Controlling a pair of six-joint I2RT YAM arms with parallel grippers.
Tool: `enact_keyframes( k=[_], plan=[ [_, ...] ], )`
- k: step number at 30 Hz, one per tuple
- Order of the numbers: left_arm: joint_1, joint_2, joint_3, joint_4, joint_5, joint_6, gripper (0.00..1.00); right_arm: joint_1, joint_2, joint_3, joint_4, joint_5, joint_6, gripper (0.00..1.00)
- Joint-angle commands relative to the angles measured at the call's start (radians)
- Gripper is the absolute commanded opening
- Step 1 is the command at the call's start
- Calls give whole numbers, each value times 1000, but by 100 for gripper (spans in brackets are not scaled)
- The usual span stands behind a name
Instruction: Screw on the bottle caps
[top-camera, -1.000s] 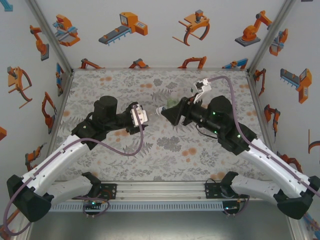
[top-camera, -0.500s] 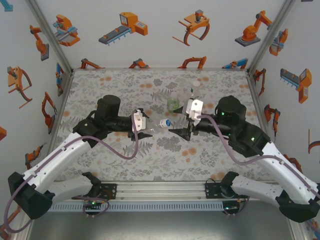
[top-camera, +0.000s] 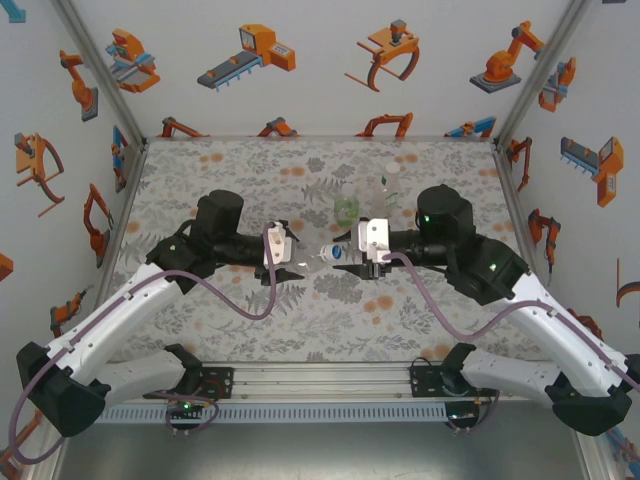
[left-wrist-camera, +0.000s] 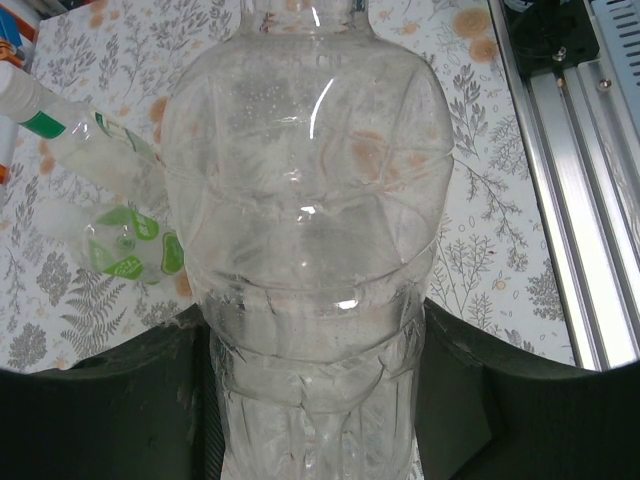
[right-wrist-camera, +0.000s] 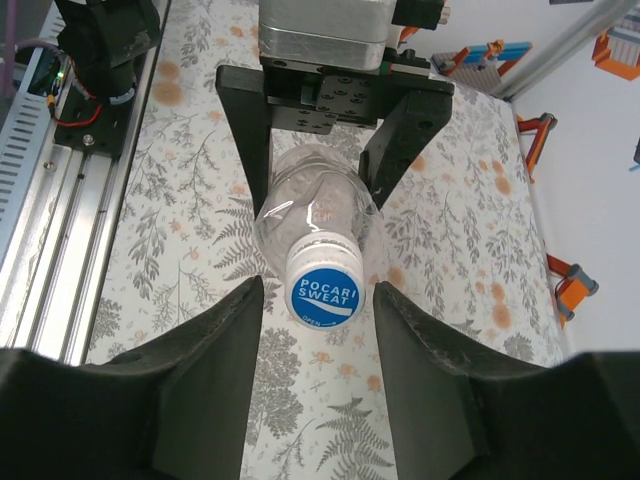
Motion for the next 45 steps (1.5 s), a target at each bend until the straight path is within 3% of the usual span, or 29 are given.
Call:
enact_keyframes(
  k=[1, 13, 20, 28, 33, 40, 45],
  plan=[
    [-7, -4, 31, -13, 39, 20, 0, 10, -6, 11, 34, -32, -23, 45],
    [-8, -7, 30, -13, 39, 24, 0, 14, -11, -3, 24, -27, -15, 30],
    [-7, -15, 26, -3, 8, 20, 0, 13, -4, -20, 79, 56, 126, 18],
    [-7, -50, -26, 98, -159, -24, 0, 14, 5, -99, 272, 210, 515, 10],
    [-3, -62, -43, 136, -237, -36, 0, 14, 2, -189, 469, 345, 880, 7],
    [-2, -64, -56, 174, -310, -55, 0, 13, 49, -236, 505, 572, 1431, 0],
    [0, -60, -56, 189, -417, -78, 0, 13, 119, -246, 539, 587, 1661, 0]
  ],
)
